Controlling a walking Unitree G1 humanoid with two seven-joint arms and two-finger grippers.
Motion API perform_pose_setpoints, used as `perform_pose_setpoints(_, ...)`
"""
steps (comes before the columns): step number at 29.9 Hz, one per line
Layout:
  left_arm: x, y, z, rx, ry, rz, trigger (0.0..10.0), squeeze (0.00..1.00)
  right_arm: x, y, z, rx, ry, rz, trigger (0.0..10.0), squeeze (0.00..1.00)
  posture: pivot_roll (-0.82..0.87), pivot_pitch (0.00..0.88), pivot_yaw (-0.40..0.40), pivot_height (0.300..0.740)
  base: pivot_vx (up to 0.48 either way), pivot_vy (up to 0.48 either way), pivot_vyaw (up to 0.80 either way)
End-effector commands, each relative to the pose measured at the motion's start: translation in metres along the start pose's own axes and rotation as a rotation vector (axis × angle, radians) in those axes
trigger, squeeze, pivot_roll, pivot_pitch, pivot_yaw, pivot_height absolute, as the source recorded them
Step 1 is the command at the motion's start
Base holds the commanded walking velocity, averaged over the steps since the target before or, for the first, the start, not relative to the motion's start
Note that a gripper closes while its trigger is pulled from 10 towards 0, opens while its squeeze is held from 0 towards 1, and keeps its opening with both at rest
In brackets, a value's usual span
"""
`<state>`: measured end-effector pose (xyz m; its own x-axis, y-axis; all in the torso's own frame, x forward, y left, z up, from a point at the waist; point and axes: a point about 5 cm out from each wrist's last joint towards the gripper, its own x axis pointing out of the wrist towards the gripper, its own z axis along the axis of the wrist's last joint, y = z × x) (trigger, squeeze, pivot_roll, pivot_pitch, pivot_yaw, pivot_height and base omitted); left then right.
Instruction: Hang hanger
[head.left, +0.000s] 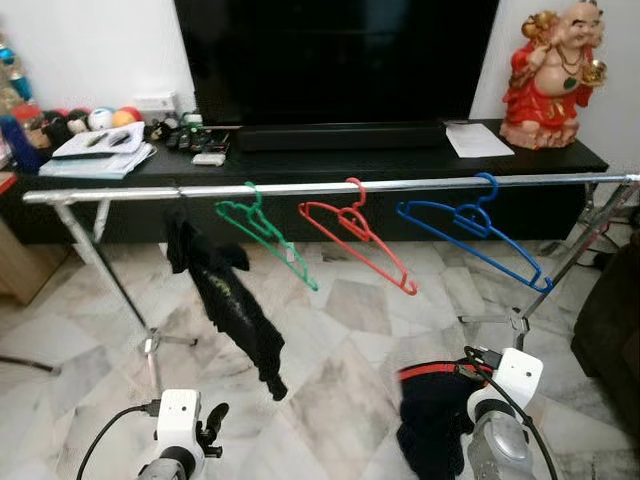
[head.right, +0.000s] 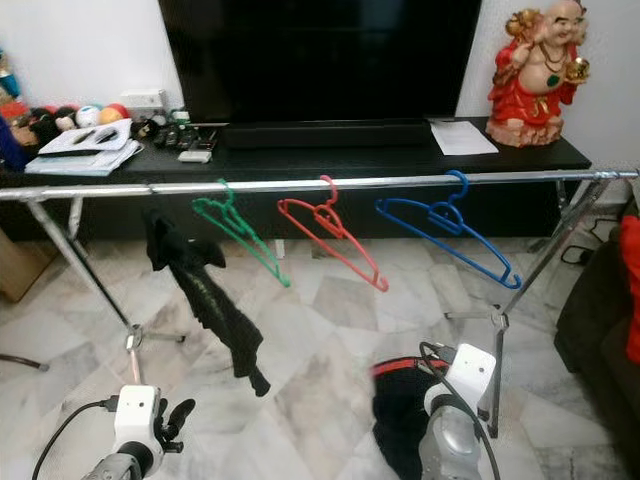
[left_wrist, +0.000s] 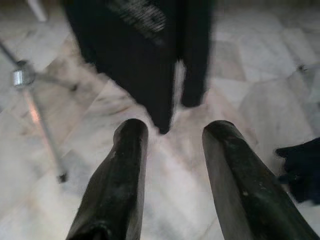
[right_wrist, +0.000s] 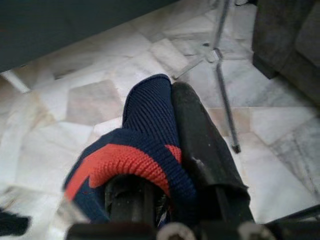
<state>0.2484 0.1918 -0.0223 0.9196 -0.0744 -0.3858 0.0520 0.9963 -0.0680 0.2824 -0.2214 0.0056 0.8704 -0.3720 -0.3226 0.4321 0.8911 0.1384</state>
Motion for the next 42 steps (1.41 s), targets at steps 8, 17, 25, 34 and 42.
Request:
perform_pose_setpoints(8,-0.005,0.001,-0.004,0.005,-0.014,-0.002,10.0,0.0,-0.005,-0.004,-0.015,-0.044,0.072,-0.001,10.0,0.0,0.0,0.0,0.013,0.74,0.339,0.0,0.0)
perform_pose_setpoints(17,-0.006,0.003,0.003,0.024,-0.053,0.006,10.0,0.0,-0.003,-0.007,-0.012,-0.051,0.064,-0.002,10.0,0.0,0.0,0.0,0.014,0.74,0.186,0.0,0.0)
perform_pose_setpoints(25,-0.004,0.005,0.011,0.035,-0.093,0.007,10.0,0.0,0.0,-0.004,-0.005,-0.049,0.043,0.006,10.0,0.0,0.0,0.048,0.012,0.74,0.0,-0.13,0.0)
perform_pose_setpoints(34,-0.004,0.004,0.014,0.029,-0.11,0.013,10.0,0.0,0.0,-0.002,-0.006,-0.054,0.05,0.016,10.0,0.0,0.01,0.081,0.006,0.74,0.0,-0.421,0.0)
perform_pose_setpoints(42,-0.005,0.003,0.016,0.025,-0.12,0.014,10.0,0.0,0.001,-0.001,-0.004,-0.065,0.047,0.02,10.0,0.0,0.02,0.105,0.001,0.74,0.0,-0.417,0.0)
